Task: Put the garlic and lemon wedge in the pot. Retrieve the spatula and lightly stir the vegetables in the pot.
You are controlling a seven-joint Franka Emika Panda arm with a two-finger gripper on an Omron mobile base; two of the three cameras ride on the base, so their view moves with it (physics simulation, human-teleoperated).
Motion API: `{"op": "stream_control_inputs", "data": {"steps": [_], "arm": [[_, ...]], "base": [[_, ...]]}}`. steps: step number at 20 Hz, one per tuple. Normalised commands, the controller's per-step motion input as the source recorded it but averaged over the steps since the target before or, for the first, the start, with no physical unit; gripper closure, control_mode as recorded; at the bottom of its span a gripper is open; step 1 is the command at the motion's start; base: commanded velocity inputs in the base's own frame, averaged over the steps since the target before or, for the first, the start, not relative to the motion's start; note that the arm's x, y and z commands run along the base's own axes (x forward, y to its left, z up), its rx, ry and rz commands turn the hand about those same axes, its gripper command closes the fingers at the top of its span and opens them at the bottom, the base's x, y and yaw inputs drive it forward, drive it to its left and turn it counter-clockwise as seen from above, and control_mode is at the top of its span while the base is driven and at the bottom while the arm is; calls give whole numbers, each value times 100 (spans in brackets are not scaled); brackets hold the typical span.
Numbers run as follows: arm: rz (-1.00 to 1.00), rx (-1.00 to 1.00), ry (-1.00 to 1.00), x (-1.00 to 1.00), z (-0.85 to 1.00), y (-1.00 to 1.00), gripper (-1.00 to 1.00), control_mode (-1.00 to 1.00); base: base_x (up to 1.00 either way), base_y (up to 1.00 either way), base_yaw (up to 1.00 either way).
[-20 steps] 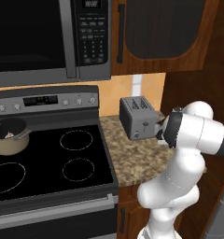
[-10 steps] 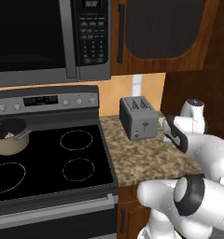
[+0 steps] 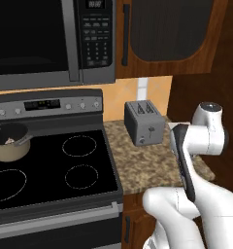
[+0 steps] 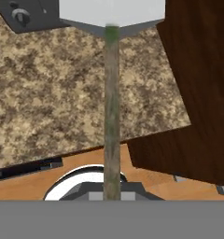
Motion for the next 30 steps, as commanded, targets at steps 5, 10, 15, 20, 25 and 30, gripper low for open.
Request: {"op": "stream_control_inputs", "data": {"steps": [5, 10, 15, 20, 25, 30], "arm": [[-1, 0, 0, -18, 3, 0, 100, 100], [0, 0, 0, 0, 0, 0, 100, 100], [0, 0, 0, 0, 0, 0, 100, 100], [0, 0, 0, 0, 0, 0, 100, 100], [0, 0, 0, 0, 0, 0, 100, 100], [0, 0, 0, 0, 0, 0, 100, 100]], "base": [[-34, 4, 0], [-97, 89, 0], [-33, 100, 0], [18, 100, 10], [51, 88, 21], [61, 65, 18]]}}
